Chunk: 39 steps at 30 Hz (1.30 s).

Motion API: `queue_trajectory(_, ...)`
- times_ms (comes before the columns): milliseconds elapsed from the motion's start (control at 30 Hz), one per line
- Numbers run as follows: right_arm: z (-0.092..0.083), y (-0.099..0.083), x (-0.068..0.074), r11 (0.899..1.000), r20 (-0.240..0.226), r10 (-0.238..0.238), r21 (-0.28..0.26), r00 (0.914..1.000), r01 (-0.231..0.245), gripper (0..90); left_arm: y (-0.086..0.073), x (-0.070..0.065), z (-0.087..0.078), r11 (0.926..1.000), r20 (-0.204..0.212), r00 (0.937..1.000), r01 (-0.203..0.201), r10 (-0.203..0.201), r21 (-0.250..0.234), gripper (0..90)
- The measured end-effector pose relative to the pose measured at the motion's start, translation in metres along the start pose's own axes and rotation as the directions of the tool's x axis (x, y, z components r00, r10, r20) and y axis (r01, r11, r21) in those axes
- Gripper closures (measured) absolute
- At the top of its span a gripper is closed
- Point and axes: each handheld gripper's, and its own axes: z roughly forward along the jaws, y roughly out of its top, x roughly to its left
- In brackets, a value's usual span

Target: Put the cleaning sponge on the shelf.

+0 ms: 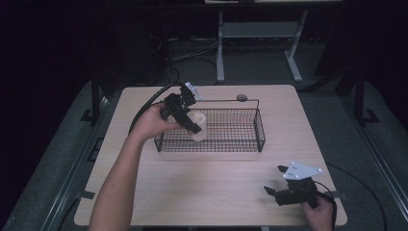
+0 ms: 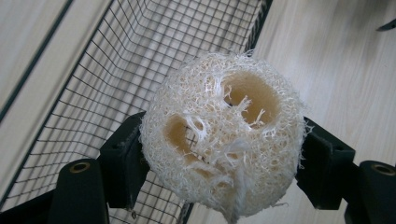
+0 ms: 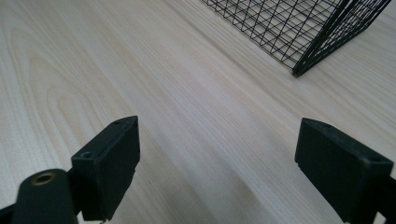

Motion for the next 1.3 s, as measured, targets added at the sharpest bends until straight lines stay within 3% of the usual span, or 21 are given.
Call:
queue_trajectory(667,-0.003,0.000,-0.001,1.000,-0.001,0.015,-0.010,0.9999,-0.016,13.5,0.002,0.032,0.028,0.9980,-0.008,0.9980,0.063,-0.063,0.003,27.1)
queue_trajectory(1300,-0.003,-0.001,-0.002,1.000,-0.001,0.015,-0.017,0.9999,-0.015,13.5,0.002,0.045,0.055,0.9949,-0.006,0.9949,0.101,-0.101,0.006,27.1)
